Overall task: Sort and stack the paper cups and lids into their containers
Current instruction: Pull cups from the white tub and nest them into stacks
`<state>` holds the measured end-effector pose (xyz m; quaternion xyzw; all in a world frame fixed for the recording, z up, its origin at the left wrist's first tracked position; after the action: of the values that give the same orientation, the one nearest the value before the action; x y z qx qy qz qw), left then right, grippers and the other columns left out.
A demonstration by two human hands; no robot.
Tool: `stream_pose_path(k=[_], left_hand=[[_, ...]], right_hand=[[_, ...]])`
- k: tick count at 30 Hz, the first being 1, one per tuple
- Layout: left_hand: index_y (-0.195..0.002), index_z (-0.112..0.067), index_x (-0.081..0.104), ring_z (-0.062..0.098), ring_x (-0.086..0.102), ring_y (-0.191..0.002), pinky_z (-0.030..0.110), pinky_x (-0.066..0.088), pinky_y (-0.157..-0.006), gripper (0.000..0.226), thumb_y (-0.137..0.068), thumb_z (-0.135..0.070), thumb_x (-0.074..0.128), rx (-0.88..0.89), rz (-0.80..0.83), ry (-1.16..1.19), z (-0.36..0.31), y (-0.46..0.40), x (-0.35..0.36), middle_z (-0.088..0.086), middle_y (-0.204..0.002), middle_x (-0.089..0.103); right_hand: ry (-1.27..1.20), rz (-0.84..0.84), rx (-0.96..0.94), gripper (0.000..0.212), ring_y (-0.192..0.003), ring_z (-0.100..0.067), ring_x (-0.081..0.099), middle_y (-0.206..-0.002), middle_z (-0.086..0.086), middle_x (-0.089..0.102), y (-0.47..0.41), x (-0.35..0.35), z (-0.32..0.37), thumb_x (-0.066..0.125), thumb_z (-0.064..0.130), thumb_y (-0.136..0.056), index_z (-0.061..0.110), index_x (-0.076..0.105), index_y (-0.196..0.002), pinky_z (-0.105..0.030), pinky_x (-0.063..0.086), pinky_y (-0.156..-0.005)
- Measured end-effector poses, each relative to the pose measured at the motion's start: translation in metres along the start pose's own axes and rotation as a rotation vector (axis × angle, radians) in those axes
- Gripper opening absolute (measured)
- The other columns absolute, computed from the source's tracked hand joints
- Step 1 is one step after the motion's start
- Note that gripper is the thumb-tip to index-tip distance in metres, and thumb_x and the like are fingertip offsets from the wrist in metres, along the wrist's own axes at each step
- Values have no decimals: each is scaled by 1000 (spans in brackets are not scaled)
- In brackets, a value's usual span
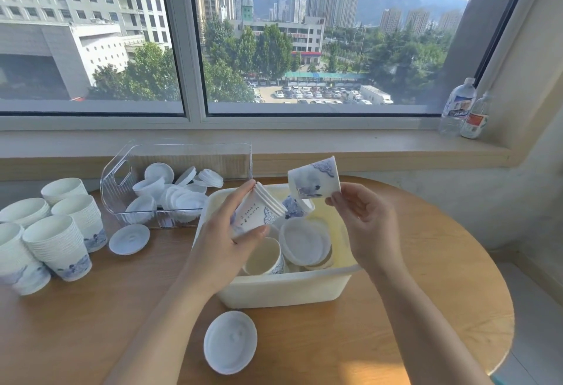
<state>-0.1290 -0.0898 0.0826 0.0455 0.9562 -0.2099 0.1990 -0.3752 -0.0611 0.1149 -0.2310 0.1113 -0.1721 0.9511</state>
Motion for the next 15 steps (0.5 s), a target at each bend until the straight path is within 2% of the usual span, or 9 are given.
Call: stream_pose_path(k=[3, 6, 10, 13, 15], left_hand=[[-147, -56, 43, 1, 64, -117, 28, 52, -101, 74, -92, -22, 79, 2, -2, 41, -4, -4, 3, -20, -134, 63], [-149, -51, 44, 4, 62, -123, 40, 51, -107, 73, -92, -21, 79, 18, 21, 32, -7, -7, 9, -19, -136, 63], [-150, -50, 44, 4, 58, -128, 37, 49, -109, 74, -92, -19, 79, 29, 27, 9, -8, -9, 10, -22, -139, 60], [-148, -50, 46, 6, 58, -126, 32, 48, -107, 72, -91, -21, 79, 49, 33, 4, -8, -9, 9, -21, -138, 61], [-148, -50, 47, 2, 57, -125, 21, 47, -103, 71, -91, -22, 80, 58, 42, -10, -10, -9, 10, -22, -136, 61]], right_hand=[[-16, 105, 3, 24, -96, -11, 75, -94, 9, 80, -1, 7, 4, 65, 12, -101, 34, 75, -101, -30, 57, -92], [68, 189, 10, 23, -96, -7, 73, -96, 8, 78, -3, 13, 2, 61, 16, -104, 33, 76, -104, -27, 56, -91], [151, 263, 28, 25, -97, -6, 70, -104, 0, 74, -3, 17, -2, 53, 21, -108, 32, 75, -113, -24, 52, -83], [148, 287, -12, 34, -90, -7, 67, -93, 10, 72, -3, 19, 5, 53, 18, -108, 44, 73, -103, -25, 51, -78], [165, 328, -93, 37, -85, -12, 65, -90, 9, 71, -2, 22, 7, 54, 12, -107, 42, 75, -102, -29, 52, -76]])
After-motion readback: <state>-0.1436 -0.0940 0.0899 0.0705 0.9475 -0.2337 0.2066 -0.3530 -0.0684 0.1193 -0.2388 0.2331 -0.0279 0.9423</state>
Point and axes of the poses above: each hand's wrist, its own y-axis away from the middle knuckle, its own x-axis out of the palm, z = x × y, the point moved 2 cm from there along -y, towards the middle knuckle
